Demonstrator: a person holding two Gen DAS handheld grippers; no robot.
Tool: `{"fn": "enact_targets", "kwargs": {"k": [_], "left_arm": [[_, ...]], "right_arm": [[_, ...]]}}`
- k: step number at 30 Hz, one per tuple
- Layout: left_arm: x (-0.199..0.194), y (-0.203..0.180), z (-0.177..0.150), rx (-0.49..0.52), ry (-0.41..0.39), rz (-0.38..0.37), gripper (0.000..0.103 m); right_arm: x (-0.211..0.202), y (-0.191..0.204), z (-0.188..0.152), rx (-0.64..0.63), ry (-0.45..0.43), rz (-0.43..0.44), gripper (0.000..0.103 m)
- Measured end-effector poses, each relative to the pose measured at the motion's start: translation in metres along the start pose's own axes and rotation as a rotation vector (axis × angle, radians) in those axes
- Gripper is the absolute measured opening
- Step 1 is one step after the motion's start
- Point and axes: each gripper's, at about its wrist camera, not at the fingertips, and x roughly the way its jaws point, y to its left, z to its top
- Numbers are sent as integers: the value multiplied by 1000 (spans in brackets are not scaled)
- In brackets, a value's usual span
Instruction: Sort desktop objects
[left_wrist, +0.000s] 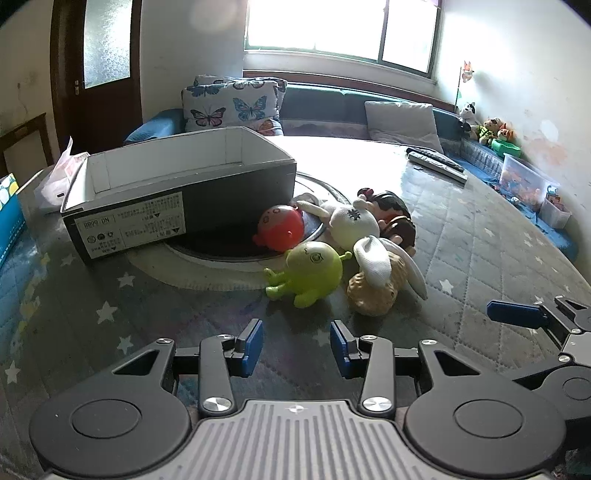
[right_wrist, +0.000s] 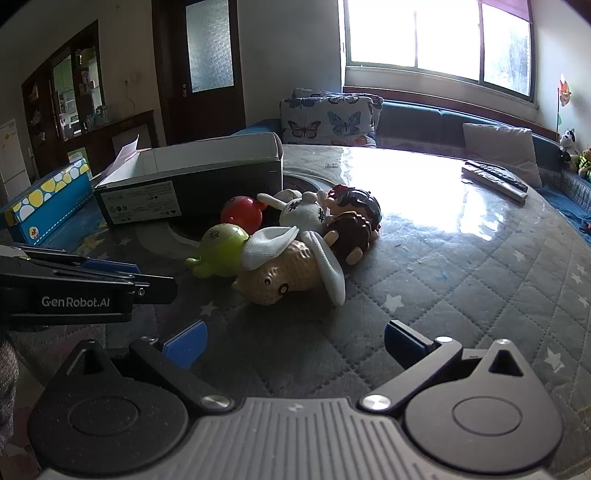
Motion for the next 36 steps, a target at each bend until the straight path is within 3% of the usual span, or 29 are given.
{"fn": "enact_targets", "kwargs": {"k": [15,36], "left_arm": [[1,-6,-10,1,27,52,43],[10,-3,-14,-23,80,58,43]], "right_arm": [[-5,4,-8,-15,19,-15,103],[1,8,-9,-25,43,-11,103]]}}
